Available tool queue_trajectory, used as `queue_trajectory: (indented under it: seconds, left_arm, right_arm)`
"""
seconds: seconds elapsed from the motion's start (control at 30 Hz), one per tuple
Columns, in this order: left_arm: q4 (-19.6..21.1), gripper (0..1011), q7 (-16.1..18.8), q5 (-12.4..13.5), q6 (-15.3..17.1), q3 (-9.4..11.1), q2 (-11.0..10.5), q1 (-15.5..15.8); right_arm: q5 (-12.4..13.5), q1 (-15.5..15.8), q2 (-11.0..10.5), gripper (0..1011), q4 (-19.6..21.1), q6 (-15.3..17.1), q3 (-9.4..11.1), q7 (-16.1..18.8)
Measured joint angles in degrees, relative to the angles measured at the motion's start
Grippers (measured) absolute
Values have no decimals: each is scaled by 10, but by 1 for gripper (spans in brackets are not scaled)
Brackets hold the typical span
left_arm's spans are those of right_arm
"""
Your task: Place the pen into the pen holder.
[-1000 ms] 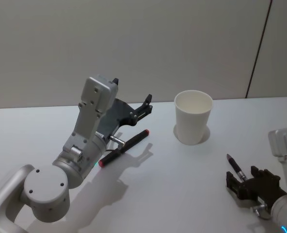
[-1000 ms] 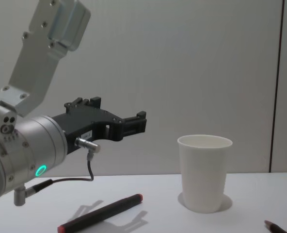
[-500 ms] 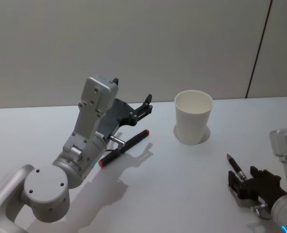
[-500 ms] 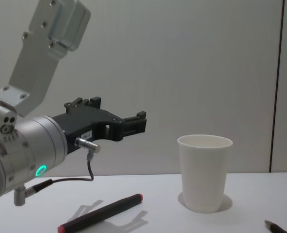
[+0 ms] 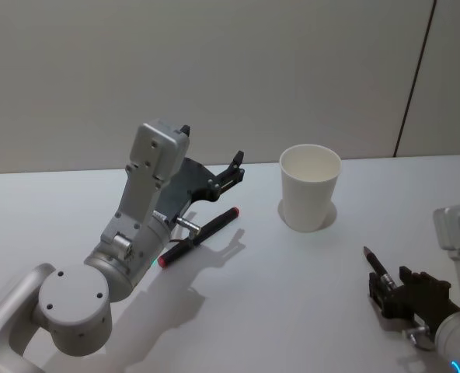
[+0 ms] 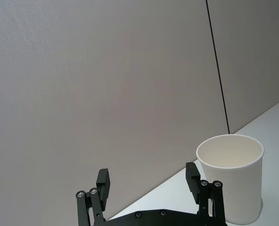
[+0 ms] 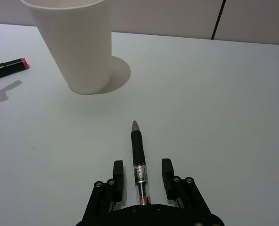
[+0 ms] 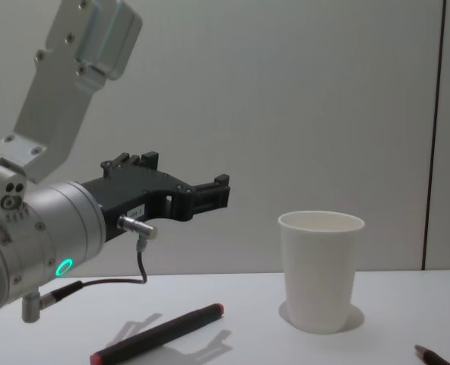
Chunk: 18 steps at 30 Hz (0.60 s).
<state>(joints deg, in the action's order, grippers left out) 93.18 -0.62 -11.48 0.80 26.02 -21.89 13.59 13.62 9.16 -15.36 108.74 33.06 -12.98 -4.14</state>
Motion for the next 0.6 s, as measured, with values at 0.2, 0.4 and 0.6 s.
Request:
queue_trajectory:
  seconds: [0.2, 0.4, 0.6]
  left_arm:
    - [0, 1001, 0, 0, 0, 0, 0, 0]
    - [0, 1001, 0, 0, 0, 0, 0, 0]
    - [0, 1000, 0, 0, 0, 0, 0, 0]
  right_arm:
    - [0, -1, 2, 458, -1, -1, 1, 0]
    - [0, -1, 3, 414, -2, -1, 2, 0]
    - [0, -1, 4, 374, -3, -1, 2, 0]
